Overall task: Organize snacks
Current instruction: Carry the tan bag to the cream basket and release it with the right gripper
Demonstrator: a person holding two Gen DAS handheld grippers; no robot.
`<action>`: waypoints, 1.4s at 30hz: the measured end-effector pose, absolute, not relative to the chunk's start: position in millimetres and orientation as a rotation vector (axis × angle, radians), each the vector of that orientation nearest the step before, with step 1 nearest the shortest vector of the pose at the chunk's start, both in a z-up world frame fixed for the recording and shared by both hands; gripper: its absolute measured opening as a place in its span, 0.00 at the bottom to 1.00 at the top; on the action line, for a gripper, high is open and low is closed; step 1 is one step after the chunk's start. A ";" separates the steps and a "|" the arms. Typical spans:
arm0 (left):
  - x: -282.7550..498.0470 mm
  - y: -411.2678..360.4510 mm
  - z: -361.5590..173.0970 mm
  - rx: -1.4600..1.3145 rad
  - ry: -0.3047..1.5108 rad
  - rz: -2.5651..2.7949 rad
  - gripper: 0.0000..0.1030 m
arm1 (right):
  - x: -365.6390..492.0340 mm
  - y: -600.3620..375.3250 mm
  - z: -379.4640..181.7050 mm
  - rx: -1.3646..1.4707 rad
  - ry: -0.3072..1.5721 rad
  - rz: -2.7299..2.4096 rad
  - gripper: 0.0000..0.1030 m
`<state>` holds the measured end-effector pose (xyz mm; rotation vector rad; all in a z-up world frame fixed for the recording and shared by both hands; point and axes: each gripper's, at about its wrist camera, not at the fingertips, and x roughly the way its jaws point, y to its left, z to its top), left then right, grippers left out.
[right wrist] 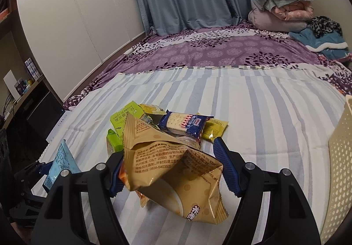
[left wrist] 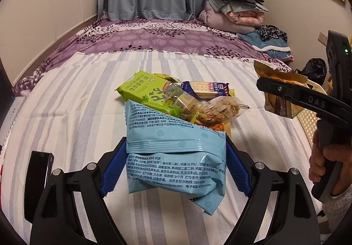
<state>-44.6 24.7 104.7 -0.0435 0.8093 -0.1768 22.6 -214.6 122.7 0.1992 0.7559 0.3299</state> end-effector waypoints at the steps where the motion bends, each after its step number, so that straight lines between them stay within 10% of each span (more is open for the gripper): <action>1: -46.1 23.0 107.0 -0.036 0.804 -0.178 0.82 | 17.7 -218.0 123.7 0.205 0.752 0.327 0.69; 42: -86.3 -82.8 175.2 0.118 0.657 -0.355 0.82 | -135.6 -477.2 149.7 0.396 0.519 -0.272 0.69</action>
